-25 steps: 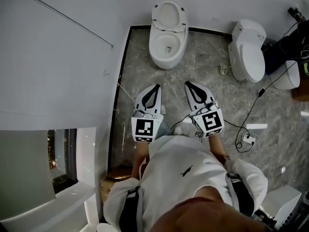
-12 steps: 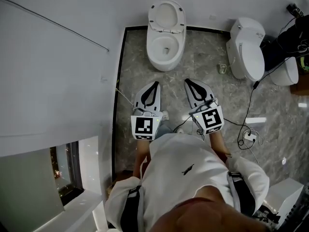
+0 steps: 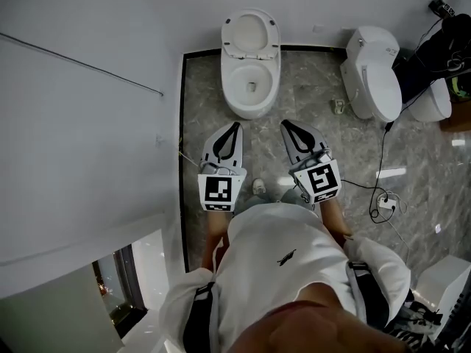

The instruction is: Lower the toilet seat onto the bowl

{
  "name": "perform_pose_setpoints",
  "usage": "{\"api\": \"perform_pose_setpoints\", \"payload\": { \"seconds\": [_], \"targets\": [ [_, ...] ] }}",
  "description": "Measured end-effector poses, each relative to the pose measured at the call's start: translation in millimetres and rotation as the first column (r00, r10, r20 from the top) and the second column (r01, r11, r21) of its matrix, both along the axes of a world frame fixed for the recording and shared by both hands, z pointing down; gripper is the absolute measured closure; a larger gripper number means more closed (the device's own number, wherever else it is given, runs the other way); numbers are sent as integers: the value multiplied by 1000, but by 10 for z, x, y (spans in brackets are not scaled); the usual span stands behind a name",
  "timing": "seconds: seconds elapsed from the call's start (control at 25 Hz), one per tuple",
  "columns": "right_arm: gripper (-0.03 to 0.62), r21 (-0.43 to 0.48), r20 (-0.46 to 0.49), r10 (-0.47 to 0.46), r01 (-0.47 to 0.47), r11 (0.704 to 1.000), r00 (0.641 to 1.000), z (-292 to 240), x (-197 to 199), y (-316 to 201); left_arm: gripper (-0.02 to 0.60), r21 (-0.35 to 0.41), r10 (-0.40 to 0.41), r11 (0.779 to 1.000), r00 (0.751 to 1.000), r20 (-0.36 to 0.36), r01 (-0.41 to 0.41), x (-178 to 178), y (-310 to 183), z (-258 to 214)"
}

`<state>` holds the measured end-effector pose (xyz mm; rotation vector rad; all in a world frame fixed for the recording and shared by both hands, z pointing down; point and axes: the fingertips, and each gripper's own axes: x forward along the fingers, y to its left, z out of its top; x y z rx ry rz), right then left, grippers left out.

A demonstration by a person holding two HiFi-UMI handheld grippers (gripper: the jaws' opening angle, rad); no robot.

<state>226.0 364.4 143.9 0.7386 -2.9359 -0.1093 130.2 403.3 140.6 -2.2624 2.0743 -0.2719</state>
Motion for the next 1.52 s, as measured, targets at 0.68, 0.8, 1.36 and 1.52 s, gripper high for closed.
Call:
{"api": "perform_pose_setpoints", "payload": {
  "seconds": [0.68, 0.8, 1.36, 1.52],
  "targets": [
    [563, 3, -29, 52, -52, 999, 998, 37, -390, -606, 554, -1, 31, 1000, 1000, -6, -31, -489, -609, 1],
    [563, -1, -33, 52, -52, 999, 998, 76, -471, -809, 554, -7, 25, 1000, 1000, -11, -25, -583, -792, 45],
    [563, -16, -24, 20, -20, 1000, 1000, 119, -812, -1724, 554, -21, -4, 1000, 1000, -4, 4, -881, -1678, 87],
    [563, -23, -18, 7, -8, 1000, 1000, 113, -877, -2010, 554, -18, -15, 1000, 1000, -15, 15, -890, -1973, 10]
  ]
}}
